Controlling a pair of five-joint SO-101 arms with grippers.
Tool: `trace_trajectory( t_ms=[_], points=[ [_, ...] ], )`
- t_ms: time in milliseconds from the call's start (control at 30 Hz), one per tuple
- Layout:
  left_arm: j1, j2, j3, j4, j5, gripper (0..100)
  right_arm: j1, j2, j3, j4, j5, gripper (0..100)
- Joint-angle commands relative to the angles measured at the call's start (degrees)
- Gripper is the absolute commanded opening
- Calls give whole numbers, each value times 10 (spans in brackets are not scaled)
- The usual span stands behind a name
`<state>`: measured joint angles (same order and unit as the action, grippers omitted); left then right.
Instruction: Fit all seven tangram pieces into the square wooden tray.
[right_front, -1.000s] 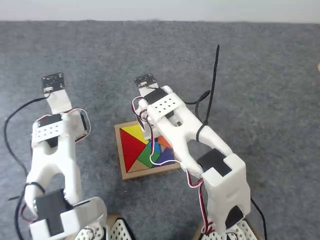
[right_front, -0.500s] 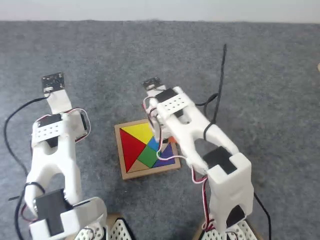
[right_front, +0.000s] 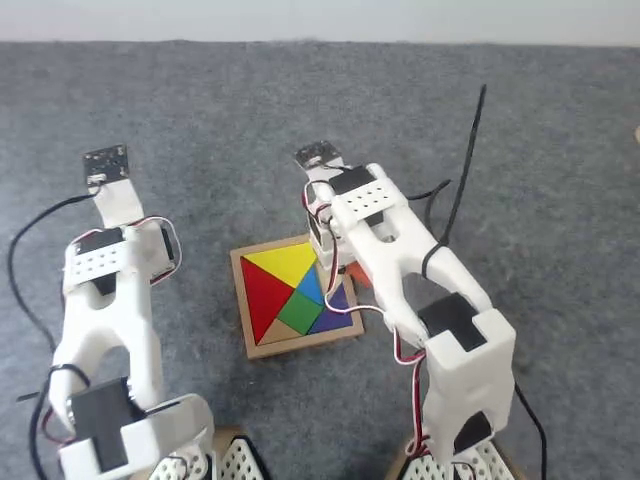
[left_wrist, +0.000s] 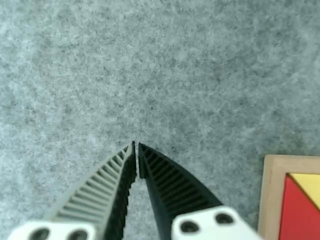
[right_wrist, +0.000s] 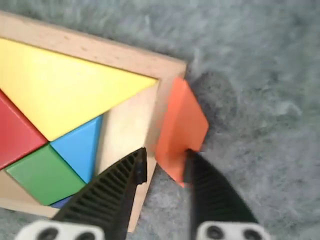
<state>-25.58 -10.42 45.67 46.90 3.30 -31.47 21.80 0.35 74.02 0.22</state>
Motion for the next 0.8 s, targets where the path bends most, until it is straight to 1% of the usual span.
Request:
trace_trajectory(
  t_ms=[0, 133, 400, 667, 767],
  points=[
    [2, -6, -2, -11, -6, 14, 16, -42, 5, -28, 6, 6],
    [2, -6, -2, -11, -6, 14, 33, -42, 22, -55, 8, 16],
    [2, -6, -2, -11, -6, 14, 80, -46, 22, -51, 19, 7],
    [2, -6, -2, -11, -6, 14, 106, -46, 22, -51, 20, 7],
    [2, -6, -2, -11, -6, 14, 120, -46, 22, -51, 43, 7]
  ],
)
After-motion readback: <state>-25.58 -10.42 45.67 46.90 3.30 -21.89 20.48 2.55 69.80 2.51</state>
